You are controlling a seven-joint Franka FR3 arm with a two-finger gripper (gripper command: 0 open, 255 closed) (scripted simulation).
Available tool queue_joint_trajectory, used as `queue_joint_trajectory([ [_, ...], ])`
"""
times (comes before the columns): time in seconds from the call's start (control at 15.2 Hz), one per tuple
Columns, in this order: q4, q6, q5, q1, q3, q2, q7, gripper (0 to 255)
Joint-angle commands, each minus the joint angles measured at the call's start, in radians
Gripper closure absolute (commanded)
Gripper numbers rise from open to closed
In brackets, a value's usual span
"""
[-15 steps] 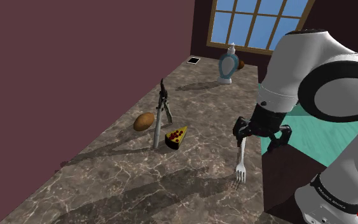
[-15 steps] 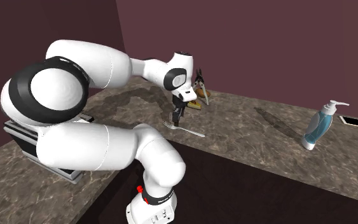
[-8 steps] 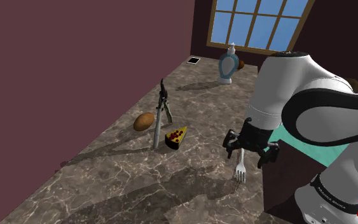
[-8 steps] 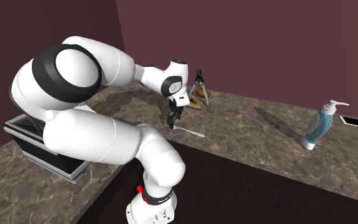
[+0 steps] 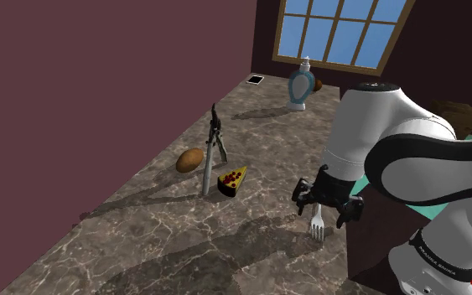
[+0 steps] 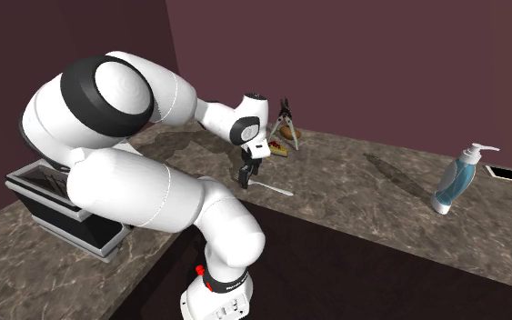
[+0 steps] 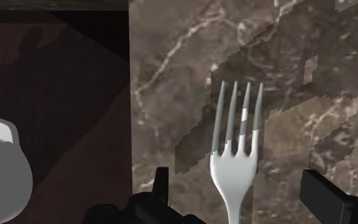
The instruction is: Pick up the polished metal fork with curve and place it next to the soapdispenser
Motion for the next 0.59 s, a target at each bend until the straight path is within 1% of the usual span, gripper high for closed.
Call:
queue_joint_trajectory([
  [0.0,0.0,0.001,0.0,0.0,0.0,0.001,0.0,0],
  [0.13,0.0,0.001,0.0,0.0,0.0,0.001,0.0,0],
  [0.2,0.0,0.001,0.0,0.0,0.0,0.001,0.0,255],
  [0.53,0.003,0.007,-0.001,-0.006,0.004,0.009,-0.001,255],
])
